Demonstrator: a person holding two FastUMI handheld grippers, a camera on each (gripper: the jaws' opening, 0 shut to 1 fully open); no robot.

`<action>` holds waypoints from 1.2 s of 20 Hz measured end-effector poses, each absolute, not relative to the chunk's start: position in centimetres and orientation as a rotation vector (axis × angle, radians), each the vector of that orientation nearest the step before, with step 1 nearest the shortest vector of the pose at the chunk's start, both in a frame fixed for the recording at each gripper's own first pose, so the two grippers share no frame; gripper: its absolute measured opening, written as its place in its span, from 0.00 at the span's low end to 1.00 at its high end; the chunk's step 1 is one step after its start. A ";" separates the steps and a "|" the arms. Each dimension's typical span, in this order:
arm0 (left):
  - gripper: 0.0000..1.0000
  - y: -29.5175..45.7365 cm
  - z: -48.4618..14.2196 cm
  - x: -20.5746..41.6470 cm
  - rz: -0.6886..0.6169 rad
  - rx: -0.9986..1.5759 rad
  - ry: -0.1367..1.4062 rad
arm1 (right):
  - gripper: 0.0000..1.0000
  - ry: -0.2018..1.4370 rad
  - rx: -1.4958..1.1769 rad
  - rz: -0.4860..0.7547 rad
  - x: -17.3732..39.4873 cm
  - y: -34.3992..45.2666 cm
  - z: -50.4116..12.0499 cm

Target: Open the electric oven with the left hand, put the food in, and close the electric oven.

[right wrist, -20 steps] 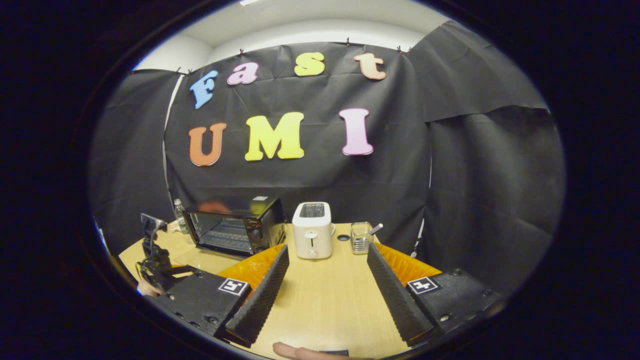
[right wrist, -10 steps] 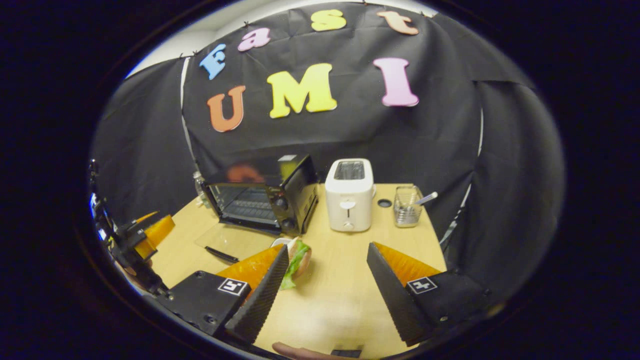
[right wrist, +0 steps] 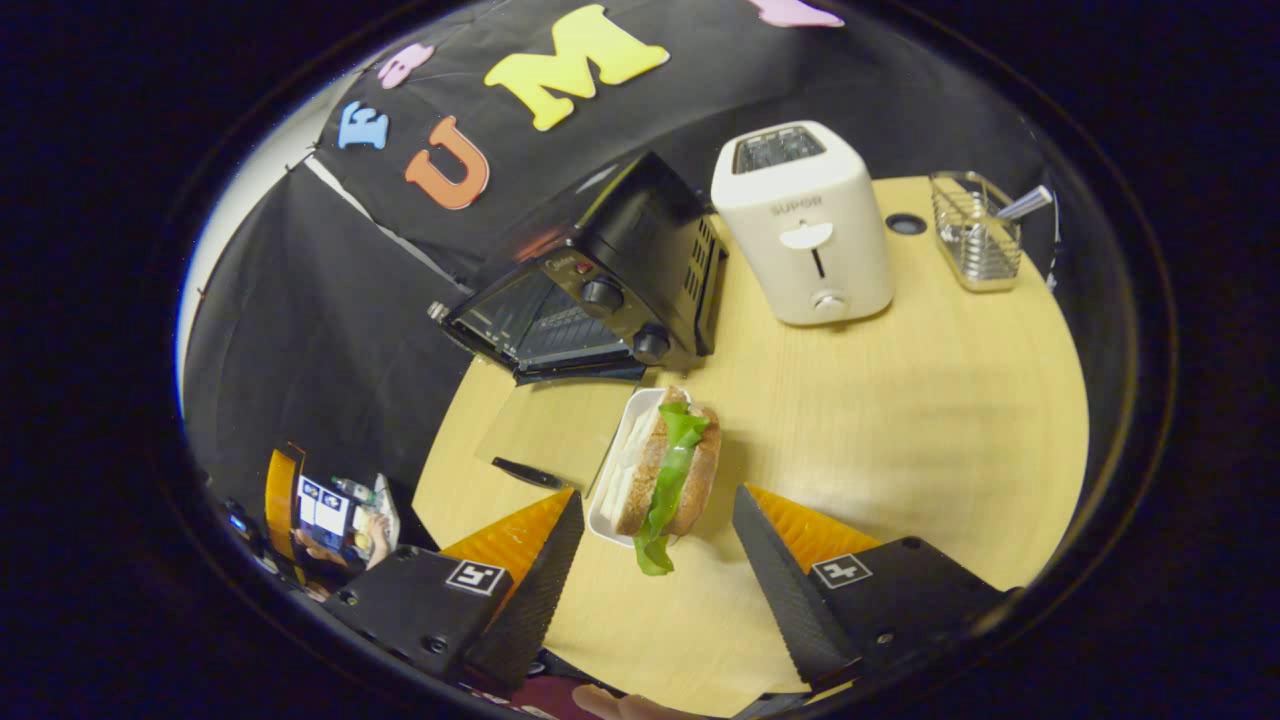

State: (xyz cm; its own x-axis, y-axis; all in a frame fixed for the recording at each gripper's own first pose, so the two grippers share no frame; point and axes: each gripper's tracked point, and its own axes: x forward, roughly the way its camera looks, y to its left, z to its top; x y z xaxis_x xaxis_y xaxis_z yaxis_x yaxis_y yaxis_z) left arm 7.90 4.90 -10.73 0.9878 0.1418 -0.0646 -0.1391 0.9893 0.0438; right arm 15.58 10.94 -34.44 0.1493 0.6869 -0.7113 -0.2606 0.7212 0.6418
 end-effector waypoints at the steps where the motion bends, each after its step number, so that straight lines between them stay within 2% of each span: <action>1: 0.94 5.1 -11.0 7.6 0.150 0.047 0.074 | 0.95 1.278 0.438 0.728 15.5 11.5 -34.9; 2: 0.94 5.3 -11.1 7.5 0.156 0.053 0.077 | 0.94 1.311 0.446 0.740 15.5 11.8 -35.6; 3: 0.94 5.3 -11.2 7.4 0.157 0.058 0.079 | 0.81 1.334 0.469 0.743 15.6 12.2 -36.0; 4: 0.94 5.3 -11.4 7.3 0.158 0.060 0.085 | 0.93 1.362 0.483 0.746 15.7 12.5 -36.6; 6: 0.94 5.5 -11.8 7.3 0.159 0.061 0.100 | 0.89 1.422 0.527 0.743 15.3 12.9 -37.5; 7: 0.94 5.7 -12.1 7.2 0.164 0.062 0.112 | 0.65 1.444 0.582 0.763 14.9 13.7 -37.3; 10: 0.96 5.8 -11.6 6.9 0.168 0.063 0.108 | 0.31 1.419 0.603 0.757 14.9 13.5 -36.9; 11: 0.95 5.8 -11.6 6.9 0.160 0.056 0.105 | 0.39 1.402 0.600 0.746 15.0 13.5 -36.6; 15: 0.95 5.8 -11.7 6.5 0.135 0.021 0.100 | 0.38 1.336 0.592 0.736 14.0 12.7 -34.0; 16: 1.00 6.1 -11.7 6.4 0.135 0.016 0.097 | 0.38 1.323 0.595 0.736 13.6 12.7 -33.2; 18: 1.00 6.8 -11.6 6.3 0.131 0.006 0.089 | 0.39 1.302 0.611 0.742 12.7 13.3 -31.7; 19: 0.96 7.1 -11.6 6.3 0.131 -0.001 0.085 | 0.38 1.286 0.622 0.747 12.3 13.9 -30.9; 20: 1.00 7.4 -11.5 6.1 0.128 -0.008 0.083 | 0.38 1.270 0.638 0.755 12.1 14.5 -30.2; 21: 1.00 7.7 -11.5 5.9 0.125 -0.015 0.083 | 0.38 1.251 0.659 0.762 11.9 15.3 -29.5; 22: 0.96 8.2 -11.4 5.8 0.126 -0.019 0.079 | 0.38 1.230 0.682 0.768 11.8 16.3 -28.9; 23: 1.00 8.7 -11.1 5.6 0.132 -0.021 0.073 | 0.38 1.212 0.706 0.768 11.6 17.3 -28.5; 24: 0.96 9.3 -11.0 5.6 0.138 -0.021 0.067 | 0.38 1.191 0.733 0.760 11.6 18.6 -28.2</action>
State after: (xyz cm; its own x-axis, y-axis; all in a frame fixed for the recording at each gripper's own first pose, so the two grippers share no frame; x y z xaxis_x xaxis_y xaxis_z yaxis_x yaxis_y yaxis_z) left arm 5.61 9.33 -10.96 0.9883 0.1367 -0.0680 -0.1381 0.9903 -0.0167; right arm 11.65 18.56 -28.23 0.1955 0.8295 -0.5233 -0.1255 0.5503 0.8255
